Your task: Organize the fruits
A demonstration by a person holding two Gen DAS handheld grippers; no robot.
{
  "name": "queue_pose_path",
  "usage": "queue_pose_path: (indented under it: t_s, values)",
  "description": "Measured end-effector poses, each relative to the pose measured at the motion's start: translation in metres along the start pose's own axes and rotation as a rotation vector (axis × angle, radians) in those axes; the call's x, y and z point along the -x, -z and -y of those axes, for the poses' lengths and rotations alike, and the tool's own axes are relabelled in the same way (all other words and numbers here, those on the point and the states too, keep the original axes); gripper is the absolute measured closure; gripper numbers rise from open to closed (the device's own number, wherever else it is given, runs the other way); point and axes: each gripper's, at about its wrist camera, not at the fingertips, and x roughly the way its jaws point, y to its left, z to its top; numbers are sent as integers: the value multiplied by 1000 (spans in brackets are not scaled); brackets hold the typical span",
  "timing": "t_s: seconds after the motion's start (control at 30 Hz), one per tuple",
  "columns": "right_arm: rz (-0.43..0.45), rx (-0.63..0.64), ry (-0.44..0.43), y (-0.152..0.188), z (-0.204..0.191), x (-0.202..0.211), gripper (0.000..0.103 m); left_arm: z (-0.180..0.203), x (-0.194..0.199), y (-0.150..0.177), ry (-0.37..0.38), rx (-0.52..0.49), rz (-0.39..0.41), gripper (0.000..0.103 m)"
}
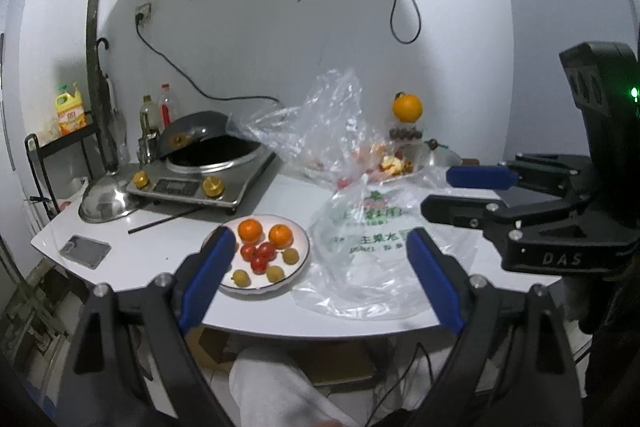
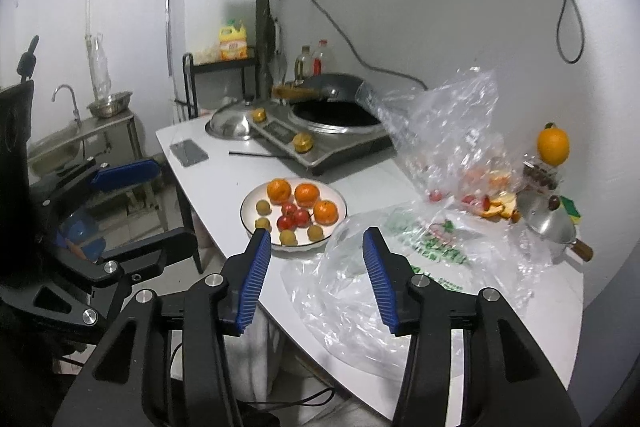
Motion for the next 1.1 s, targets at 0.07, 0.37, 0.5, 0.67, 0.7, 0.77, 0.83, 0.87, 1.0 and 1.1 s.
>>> queue_pose_path:
  t_s: [0.07, 0.37, 0.5, 0.67, 0.7, 0.77, 0.83, 0.87, 1.0, 1.1]
  values:
    - [24, -1, 12, 1, -2, 13, 52, 4, 9, -3, -4, -2, 18, 14]
    - [122, -18, 58, -1, -3, 56, 41, 15, 54, -21, -57, -1, 122, 14]
    - [168, -29, 99, 0, 0, 78, 37, 20, 71, -29, -79, -10, 162, 14]
    - [222, -51, 159, 3, 7, 107, 34, 27, 96, -35, -101, -25, 240, 3]
    - [231, -55, 167, 4, 8, 111, 34, 29, 100, -37, -110, -29, 252, 2]
    - [252, -60, 186, 3, 11, 122, 34, 33, 106, -39, -129, -37, 264, 1]
    - [274, -64, 205, 3, 14, 133, 34, 37, 112, -42, -138, -51, 274, 1]
    - [286, -65, 214, 2, 15, 139, 34, 38, 113, -44, -145, -59, 277, 1]
    - [308, -65, 245, -2, 19, 152, 34, 41, 120, -53, -155, -63, 305, 1]
    - [323, -76, 260, -4, 23, 162, 34, 42, 126, -61, -155, -61, 323, 1]
